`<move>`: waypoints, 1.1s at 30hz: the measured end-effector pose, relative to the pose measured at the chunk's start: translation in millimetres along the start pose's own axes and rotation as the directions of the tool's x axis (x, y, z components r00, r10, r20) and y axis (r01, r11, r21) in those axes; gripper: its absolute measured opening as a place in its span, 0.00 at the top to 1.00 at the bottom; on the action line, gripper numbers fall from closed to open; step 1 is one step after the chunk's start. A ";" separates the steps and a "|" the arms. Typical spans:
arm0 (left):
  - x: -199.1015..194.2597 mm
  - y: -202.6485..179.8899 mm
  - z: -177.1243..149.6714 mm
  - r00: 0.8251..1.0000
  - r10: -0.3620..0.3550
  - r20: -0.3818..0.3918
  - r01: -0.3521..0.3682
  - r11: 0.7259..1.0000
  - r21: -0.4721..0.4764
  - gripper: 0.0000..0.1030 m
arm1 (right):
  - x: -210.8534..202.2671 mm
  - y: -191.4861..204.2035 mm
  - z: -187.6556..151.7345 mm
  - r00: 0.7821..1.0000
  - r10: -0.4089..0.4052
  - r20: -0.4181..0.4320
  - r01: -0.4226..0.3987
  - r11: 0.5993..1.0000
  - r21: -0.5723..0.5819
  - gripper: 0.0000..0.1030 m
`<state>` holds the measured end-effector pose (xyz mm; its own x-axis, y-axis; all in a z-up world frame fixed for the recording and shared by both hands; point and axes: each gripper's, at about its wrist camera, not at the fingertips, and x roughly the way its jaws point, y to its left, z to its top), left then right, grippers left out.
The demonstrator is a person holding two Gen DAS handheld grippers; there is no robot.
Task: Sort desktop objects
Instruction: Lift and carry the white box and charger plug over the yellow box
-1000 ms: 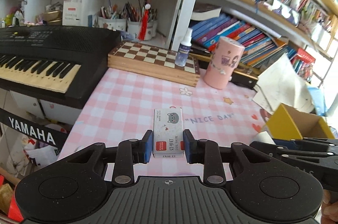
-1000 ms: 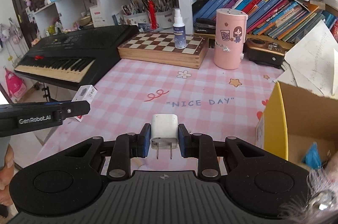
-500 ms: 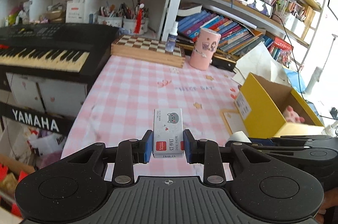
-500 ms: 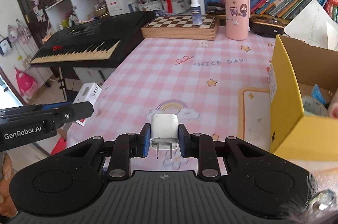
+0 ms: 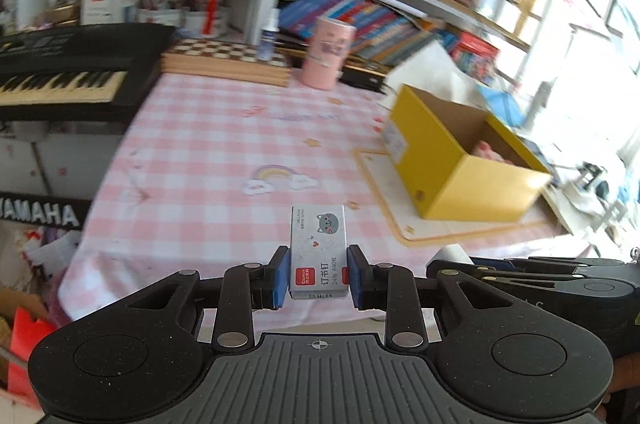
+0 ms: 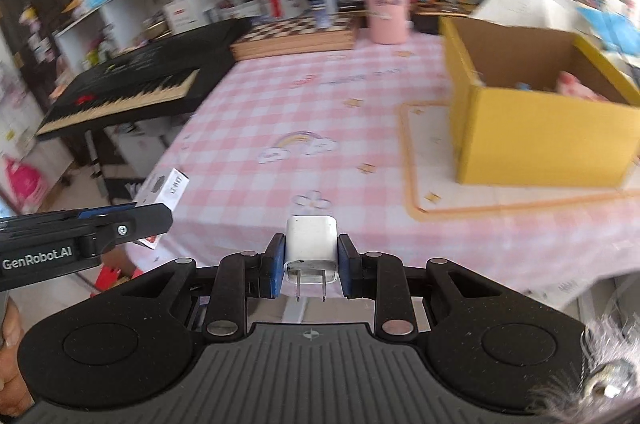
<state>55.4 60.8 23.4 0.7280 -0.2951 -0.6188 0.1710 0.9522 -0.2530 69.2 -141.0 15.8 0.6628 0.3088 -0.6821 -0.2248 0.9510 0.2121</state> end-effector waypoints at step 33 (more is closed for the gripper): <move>70.5 -128.7 1.1 0.961 -0.229 -0.153 0.255 0.949 0.183 0.73 | -48.6 -128.1 -21.2 0.977 -0.212 -0.012 0.209 0.949 0.236 0.76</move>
<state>85.4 -82.4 13.2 0.5595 -0.5138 -0.6504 0.4697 0.8431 -0.2619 50.6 -278.1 6.9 0.6868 0.0995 -0.7200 0.0938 0.9702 0.2236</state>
